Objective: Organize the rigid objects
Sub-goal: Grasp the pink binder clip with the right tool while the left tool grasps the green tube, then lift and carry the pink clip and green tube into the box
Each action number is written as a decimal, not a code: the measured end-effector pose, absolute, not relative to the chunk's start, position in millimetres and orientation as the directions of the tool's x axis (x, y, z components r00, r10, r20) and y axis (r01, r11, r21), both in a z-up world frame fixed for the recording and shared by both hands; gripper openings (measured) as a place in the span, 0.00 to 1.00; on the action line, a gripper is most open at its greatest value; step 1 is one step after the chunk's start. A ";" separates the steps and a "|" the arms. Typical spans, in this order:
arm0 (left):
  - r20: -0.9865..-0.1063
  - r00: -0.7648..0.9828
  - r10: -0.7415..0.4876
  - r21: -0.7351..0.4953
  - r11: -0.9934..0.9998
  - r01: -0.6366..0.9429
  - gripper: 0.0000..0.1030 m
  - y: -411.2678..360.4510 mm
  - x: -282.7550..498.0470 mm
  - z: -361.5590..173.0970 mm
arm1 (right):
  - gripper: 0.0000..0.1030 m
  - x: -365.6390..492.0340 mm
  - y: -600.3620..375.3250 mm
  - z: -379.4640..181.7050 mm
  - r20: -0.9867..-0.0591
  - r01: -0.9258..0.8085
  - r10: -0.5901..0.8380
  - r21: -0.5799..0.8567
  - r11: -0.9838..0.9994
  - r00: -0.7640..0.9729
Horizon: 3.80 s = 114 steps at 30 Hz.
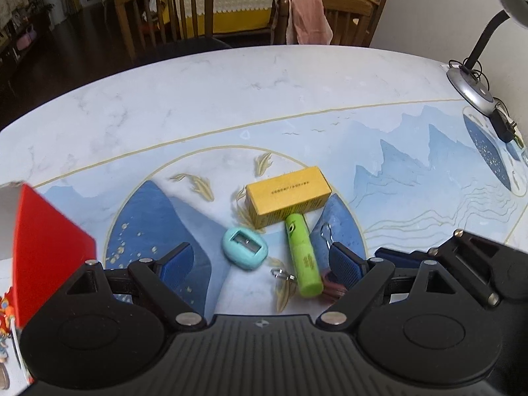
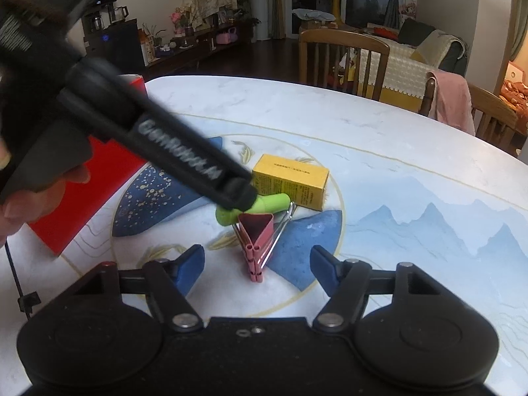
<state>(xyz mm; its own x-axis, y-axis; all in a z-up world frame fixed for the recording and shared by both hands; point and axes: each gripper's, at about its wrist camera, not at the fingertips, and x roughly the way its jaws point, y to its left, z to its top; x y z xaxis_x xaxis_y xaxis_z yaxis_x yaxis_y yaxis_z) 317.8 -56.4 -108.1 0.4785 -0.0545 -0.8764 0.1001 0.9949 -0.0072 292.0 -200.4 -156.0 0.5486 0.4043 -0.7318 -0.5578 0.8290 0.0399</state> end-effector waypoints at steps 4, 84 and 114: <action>-0.894 0.445 -0.051 0.004 0.993 0.121 0.83 -61.5 331.5 -112.4 | 0.65 297.9 -197.0 -159.2 -0.734 -0.564 0.406 0.038 0.825 0.544; -0.797 0.567 -0.208 -0.177 0.978 0.110 0.16 -12.1 203.7 -29.4 | 0.27 218.4 -194.7 -65.8 -0.634 -0.506 0.401 0.017 0.862 0.661; -0.778 0.627 -0.053 -0.065 0.998 0.003 0.16 189.2 156.5 11.7 | 0.27 209.9 -20.3 -37.9 -0.617 -0.578 0.460 0.011 0.816 0.638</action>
<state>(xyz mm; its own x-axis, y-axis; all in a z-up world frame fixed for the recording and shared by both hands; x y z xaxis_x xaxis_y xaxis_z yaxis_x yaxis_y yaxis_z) 156.5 189.2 11.7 0.6266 -0.0528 -0.7776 0.0035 0.9979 -0.0650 209.9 -20.3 -37.9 0.6384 0.4604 -0.6168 -0.5782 0.8158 0.0105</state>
